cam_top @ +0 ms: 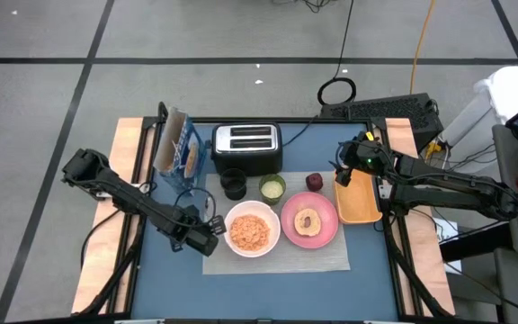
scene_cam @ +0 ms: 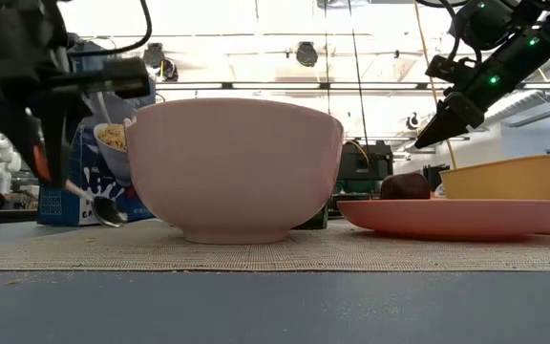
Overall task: Arrange a breakfast setting
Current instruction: Put the orange spoon on the left of the gray mat
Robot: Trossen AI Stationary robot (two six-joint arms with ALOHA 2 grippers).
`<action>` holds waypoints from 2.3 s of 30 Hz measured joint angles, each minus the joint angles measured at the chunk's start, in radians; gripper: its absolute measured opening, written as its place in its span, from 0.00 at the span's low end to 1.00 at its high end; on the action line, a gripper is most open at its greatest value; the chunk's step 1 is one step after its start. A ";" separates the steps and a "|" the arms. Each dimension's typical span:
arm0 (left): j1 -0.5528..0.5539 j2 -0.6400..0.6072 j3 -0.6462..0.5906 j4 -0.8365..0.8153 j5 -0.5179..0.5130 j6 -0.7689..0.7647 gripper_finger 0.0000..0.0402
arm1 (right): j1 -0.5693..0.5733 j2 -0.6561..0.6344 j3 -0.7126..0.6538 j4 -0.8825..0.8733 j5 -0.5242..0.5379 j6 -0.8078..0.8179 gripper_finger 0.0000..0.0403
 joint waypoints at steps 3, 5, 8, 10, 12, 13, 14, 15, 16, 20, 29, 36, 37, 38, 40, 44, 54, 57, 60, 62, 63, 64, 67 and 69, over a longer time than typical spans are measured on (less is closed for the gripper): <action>0.000 0.000 -0.030 0.023 -0.001 -0.002 0.06 | 0.000 0.000 0.000 0.000 0.000 0.000 0.81; 0.000 0.000 -0.045 0.034 -0.001 -0.002 0.06 | 0.000 0.000 0.000 -0.001 0.000 0.000 0.81; 0.000 0.000 -0.059 0.048 -0.002 0.013 0.06 | 0.000 0.000 0.000 0.000 0.000 0.000 0.81; 0.000 0.000 -0.068 0.074 -0.002 0.036 0.06 | 0.000 0.000 0.000 -0.001 0.000 0.000 0.81; 0.000 0.000 -0.072 0.101 -0.002 0.066 0.06 | 0.000 0.000 0.000 -0.001 0.000 0.000 0.81; 0.000 0.000 -0.072 0.116 -0.003 0.086 0.06 | 0.000 0.000 0.000 -0.001 0.000 0.000 0.81; 0.000 0.000 -0.072 0.131 -0.006 0.108 0.06 | 0.000 0.000 0.000 -0.001 0.000 0.000 0.81; 0.000 0.000 -0.072 0.142 -0.013 0.130 0.06 | 0.000 0.000 0.000 -0.001 0.000 0.000 0.81; -0.001 0.000 -0.072 0.151 -0.023 0.146 0.06 | 0.000 0.000 0.000 -0.001 0.000 0.000 0.81; -0.001 0.000 -0.072 0.150 -0.032 0.130 0.06 | 0.000 0.000 0.000 -0.001 0.000 0.000 0.81; -0.001 0.000 -0.072 0.138 -0.031 0.100 0.06 | 0.000 0.000 0.000 -0.001 0.000 0.000 0.81; -0.001 0.038 -0.072 0.160 -0.023 0.104 0.06 | 0.000 0.000 0.000 -0.001 0.000 0.000 0.81; -0.001 0.051 -0.072 0.173 -0.022 0.107 0.06 | 0.000 0.000 0.000 -0.001 0.000 0.000 0.81; -0.001 0.063 -0.072 0.182 -0.021 0.110 0.06 | 0.000 0.000 0.000 -0.001 0.000 0.000 0.81; -0.001 0.084 -0.072 0.202 -0.020 0.117 0.06 | 0.000 0.000 0.000 -0.001 0.000 0.000 0.81; -0.001 0.102 -0.072 0.198 -0.011 0.118 0.06 | 0.000 0.000 0.000 -0.002 0.000 0.000 0.81; -0.001 0.102 -0.071 0.191 -0.005 0.141 0.06 | 0.000 0.000 0.000 -0.001 0.000 0.000 0.81; -0.001 0.102 -0.071 0.191 -0.005 0.141 0.06 | 0.000 0.000 0.000 -0.001 0.000 0.000 0.81; -0.001 0.102 -0.071 0.190 0.000 0.141 0.07 | 0.000 0.000 0.000 -0.001 0.000 0.000 0.81; -0.001 0.102 -0.071 0.190 0.005 0.141 0.09 | 0.000 0.000 0.000 -0.001 0.000 0.000 0.81; -0.001 0.102 -0.071 0.190 0.010 0.141 0.10 | 0.000 0.000 0.000 -0.001 0.000 0.000 0.81; -0.001 0.102 -0.071 0.191 0.017 0.141 0.12 | 0.000 0.000 0.000 -0.001 0.000 0.000 0.81; 0.000 0.102 -0.070 0.193 0.030 0.140 0.19 | 0.000 0.000 0.000 -0.001 0.000 0.000 0.81; 0.000 0.102 -0.070 0.193 0.033 0.134 0.22 | 0.000 0.000 0.000 -0.001 0.000 0.000 0.81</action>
